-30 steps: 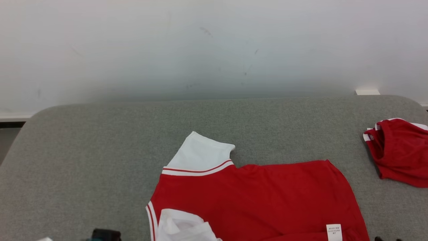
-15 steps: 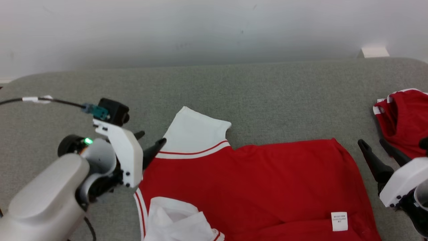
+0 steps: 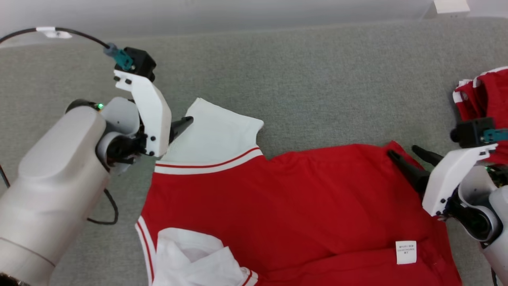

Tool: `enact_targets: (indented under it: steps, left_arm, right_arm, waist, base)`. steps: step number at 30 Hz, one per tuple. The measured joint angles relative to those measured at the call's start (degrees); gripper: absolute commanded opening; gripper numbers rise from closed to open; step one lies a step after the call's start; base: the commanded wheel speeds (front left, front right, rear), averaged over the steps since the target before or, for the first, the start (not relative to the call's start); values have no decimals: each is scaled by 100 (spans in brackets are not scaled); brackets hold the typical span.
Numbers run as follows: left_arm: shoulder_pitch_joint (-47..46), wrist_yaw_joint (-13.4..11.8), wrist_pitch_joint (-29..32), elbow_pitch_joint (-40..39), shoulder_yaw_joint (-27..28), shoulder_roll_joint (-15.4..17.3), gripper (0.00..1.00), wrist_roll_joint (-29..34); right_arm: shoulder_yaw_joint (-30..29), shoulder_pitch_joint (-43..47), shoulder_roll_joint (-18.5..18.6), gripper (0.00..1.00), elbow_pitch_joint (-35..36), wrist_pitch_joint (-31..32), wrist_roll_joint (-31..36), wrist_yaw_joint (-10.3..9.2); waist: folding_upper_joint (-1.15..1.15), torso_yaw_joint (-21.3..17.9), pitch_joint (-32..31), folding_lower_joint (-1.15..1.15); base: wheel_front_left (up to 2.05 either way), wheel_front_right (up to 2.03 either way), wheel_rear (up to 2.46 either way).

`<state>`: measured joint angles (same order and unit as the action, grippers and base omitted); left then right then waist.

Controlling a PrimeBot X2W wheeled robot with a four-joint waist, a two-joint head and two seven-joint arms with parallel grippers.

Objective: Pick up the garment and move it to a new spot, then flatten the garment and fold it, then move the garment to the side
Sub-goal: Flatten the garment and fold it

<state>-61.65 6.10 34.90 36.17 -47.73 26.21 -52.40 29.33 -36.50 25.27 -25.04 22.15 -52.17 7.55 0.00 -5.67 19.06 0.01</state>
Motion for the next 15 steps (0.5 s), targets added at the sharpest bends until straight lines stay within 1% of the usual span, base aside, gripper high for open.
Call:
enact_targets:
  steps: [3, 9, 11, 13, 14, 15]
  left_arm:
    - [-221, 82, 65, 287, -86, -64, 100, -29]
    - [-525, 120, 32, 703, -257, -140, 100, -112]
    - [-598, 121, 33, 793, -355, -143, 100, -112]
    - [-614, 126, 67, 806, -447, -156, 100, -234]
    - [-614, 127, 110, 798, -497, -168, 100, -293]
    - [-620, 126, 164, 782, -556, -167, 71, -334]
  right_arm:
    - [393, -203, 20, 100, -9, -1, -175, 0]
    - [1003, -515, 125, 100, -35, -190, -491, 0]
    - [1183, -603, 141, 87, -36, -250, -587, 0]
    - [1347, -693, 157, 64, -48, -309, -702, -1]
    - [1415, -727, 168, 50, -64, -355, -760, -1]
    - [1486, -761, 180, 44, -78, -389, -811, 0]
  waist:
    - [0, -105, 131, 0]
    - [0, -308, 323, 0]
    - [0, -357, 371, 0]
    - [0, -395, 417, 0]
    - [0, -408, 436, 0]
    - [0, -415, 448, 0]
  base:
    - [0, 0, 0]
    - [0, 0, 0]
    - [0, 0, 0]
    - [0, 0, 0]
    - [0, 0, 0]
    - [0, 0, 0]
